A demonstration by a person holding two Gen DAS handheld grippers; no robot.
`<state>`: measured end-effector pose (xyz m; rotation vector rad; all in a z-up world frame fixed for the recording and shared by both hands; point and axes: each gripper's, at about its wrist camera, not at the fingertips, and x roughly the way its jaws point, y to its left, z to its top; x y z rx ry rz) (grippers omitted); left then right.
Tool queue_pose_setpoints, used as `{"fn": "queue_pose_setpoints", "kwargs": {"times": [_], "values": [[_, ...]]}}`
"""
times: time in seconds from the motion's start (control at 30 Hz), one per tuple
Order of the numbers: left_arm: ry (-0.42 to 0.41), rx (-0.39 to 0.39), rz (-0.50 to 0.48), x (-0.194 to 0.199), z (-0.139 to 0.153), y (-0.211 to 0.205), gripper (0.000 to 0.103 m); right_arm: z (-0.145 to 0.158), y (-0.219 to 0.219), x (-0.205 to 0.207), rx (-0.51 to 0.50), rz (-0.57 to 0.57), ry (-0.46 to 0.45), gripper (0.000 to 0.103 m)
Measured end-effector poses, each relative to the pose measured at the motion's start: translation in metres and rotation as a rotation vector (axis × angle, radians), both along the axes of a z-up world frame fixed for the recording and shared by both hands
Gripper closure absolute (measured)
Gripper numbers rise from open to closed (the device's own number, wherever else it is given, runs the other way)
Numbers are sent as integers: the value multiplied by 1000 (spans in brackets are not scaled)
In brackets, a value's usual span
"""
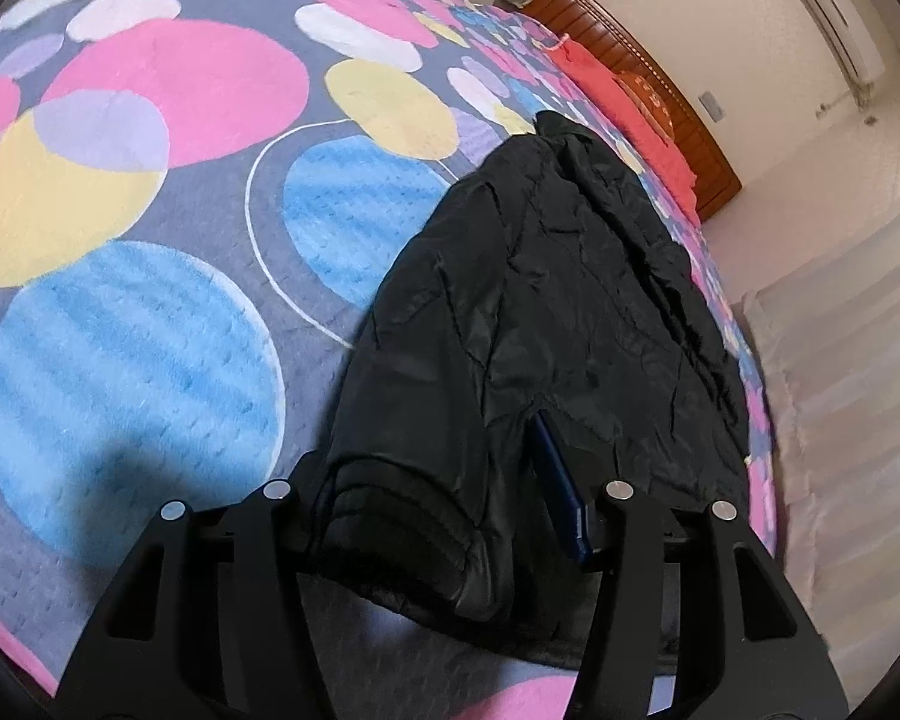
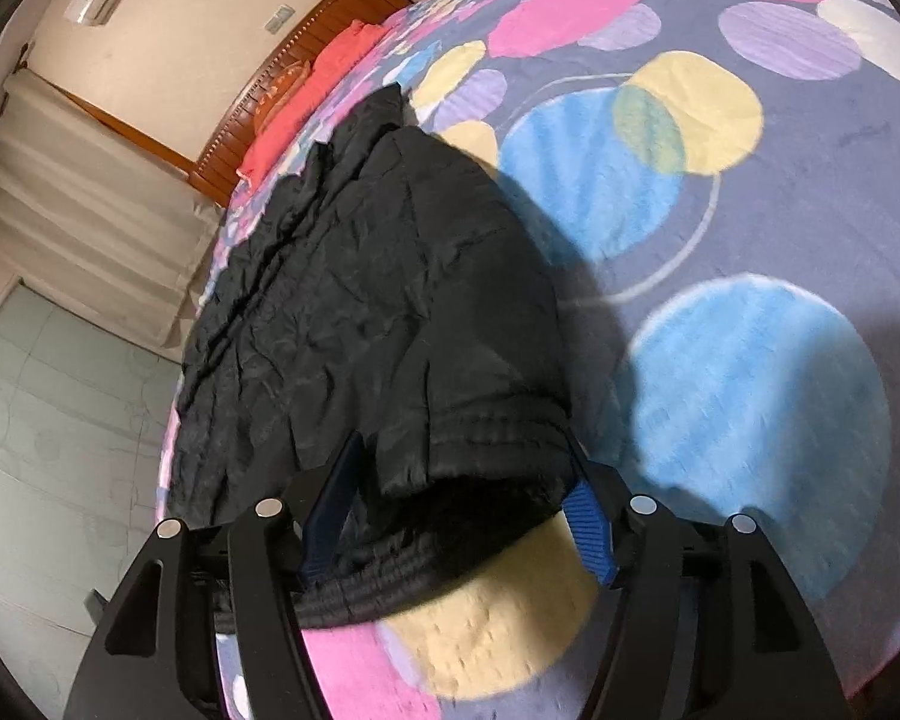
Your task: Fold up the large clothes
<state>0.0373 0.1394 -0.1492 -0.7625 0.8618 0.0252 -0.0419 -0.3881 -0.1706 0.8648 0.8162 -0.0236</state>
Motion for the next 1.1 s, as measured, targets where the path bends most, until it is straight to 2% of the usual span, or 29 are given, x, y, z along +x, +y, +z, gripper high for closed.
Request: {"fn": "queue_pose_setpoints", "kwargs": {"times": [0.1, 0.17, 0.23, 0.3, 0.4, 0.43, 0.47, 0.5, 0.53, 0.57, 0.63, 0.77, 0.87, 1.0, 1.1], "values": [[-4, -30, 9, 1, -1, 6, 48, -4, -19, -3, 60, -78, -33, 39], [-12, -22, 7, 1, -2, 5, 48, -6, -27, -8, 55, -118, -38, 41], [-13, -13, 13, 2, -1, 3, 47, -8, -26, -8, 76, -113, -34, 41], [-21, -4, 6, 3, 1, -1, 41, -6, -18, -6, 77, -87, -37, 41], [-25, 32, -13, 6, 3, -9, 41, -4, -2, 2, 29, -35, -30, 40], [-24, 44, -15, 6, 4, -10, 44, -3, 4, 5, -2, -18, -23, 44], [-21, 56, -14, 6, 3, -10, 56, -2, 7, 6, -19, -7, -19, 48], [-13, 68, -16, 6, 3, -9, 60, -2, 9, 7, -31, -3, -15, 57], [-11, 69, -16, 6, 2, -8, 69, -2, 10, 8, -25, 12, -21, 70], [-14, 62, -17, 6, 2, -6, 78, -4, 10, 8, 0, 25, -28, 74], [-22, 40, -16, 4, 5, -3, 83, -2, 10, 8, 25, 31, -39, 81], [-65, 20, -17, 2, 24, 1, 88, 20, 13, 4, 23, 35, -105, 83], [-131, 10, -29, 9, 53, 2, 89, 47, 16, 14, 23, 50, -172, 83], [-204, 1, -63, 35, 90, 0, 89, 82, 22, 43, 13, 86, -254, 83], [-213, -24, -78, 78, 112, 0, 90, 106, 23, 76, 6, 104, -305, 83]]}}
